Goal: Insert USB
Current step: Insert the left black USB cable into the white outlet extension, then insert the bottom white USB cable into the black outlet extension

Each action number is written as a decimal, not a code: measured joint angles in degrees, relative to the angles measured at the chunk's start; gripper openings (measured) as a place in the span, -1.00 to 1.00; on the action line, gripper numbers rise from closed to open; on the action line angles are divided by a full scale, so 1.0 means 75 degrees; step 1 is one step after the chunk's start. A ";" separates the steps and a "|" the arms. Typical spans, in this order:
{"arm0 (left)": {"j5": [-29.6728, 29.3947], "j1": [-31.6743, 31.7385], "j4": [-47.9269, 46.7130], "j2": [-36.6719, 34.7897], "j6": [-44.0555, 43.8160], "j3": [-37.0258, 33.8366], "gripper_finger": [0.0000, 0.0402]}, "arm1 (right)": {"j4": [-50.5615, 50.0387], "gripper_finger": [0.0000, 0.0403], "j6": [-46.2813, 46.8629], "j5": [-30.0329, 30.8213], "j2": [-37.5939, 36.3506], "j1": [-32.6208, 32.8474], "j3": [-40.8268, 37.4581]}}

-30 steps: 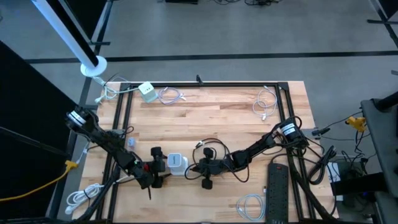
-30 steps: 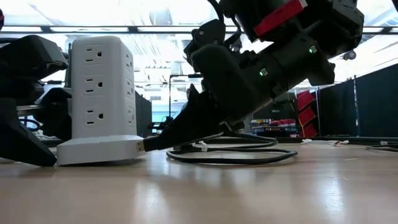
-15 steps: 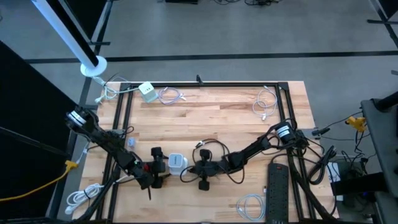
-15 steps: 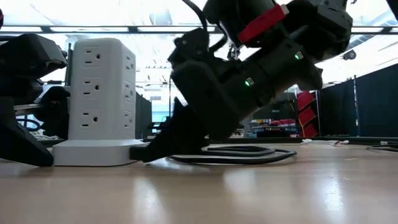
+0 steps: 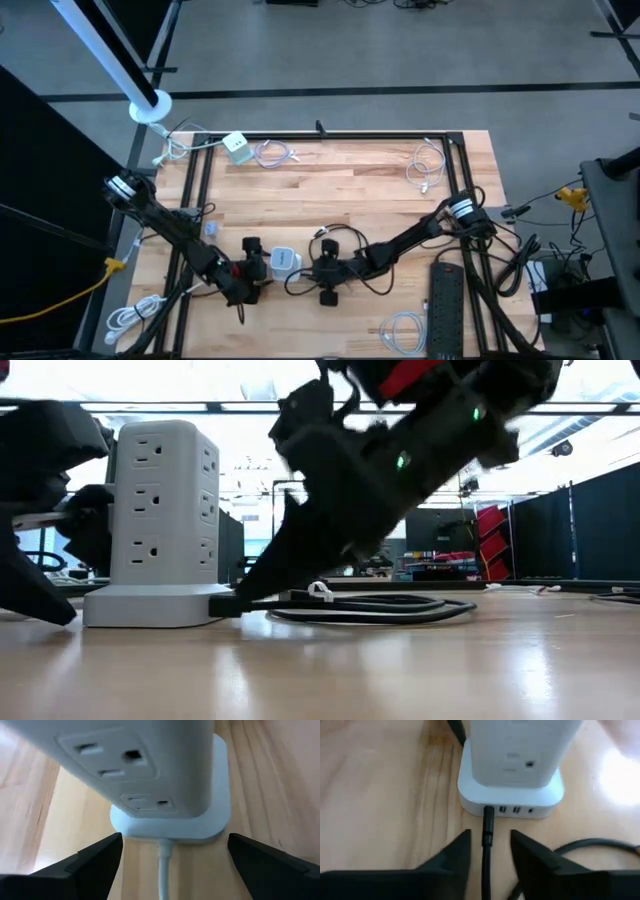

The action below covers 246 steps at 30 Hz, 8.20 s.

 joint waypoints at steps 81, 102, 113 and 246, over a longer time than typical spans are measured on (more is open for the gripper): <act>-0.2160 -0.2049 -1.1283 -0.2279 -0.4864 0.6292 0.74 | -0.1481 0.46 -0.0562 -0.1297 0.4697 0.0061 0.8853; -0.1922 -0.2040 -1.1279 -0.2255 -0.5281 0.6289 0.74 | -0.2259 0.77 -0.1908 -0.1370 0.4084 0.0119 0.8830; -0.1807 -0.2040 -1.1198 -0.2238 -0.5378 0.6286 0.74 | -0.5733 0.78 -0.2193 -0.1288 0.2320 0.0003 0.8836; -0.0169 0.3803 -0.7282 -0.0475 -0.1610 0.6286 0.74 | -0.7751 -0.40 0.8851 -0.1077 -0.3253 0.1641 -0.2557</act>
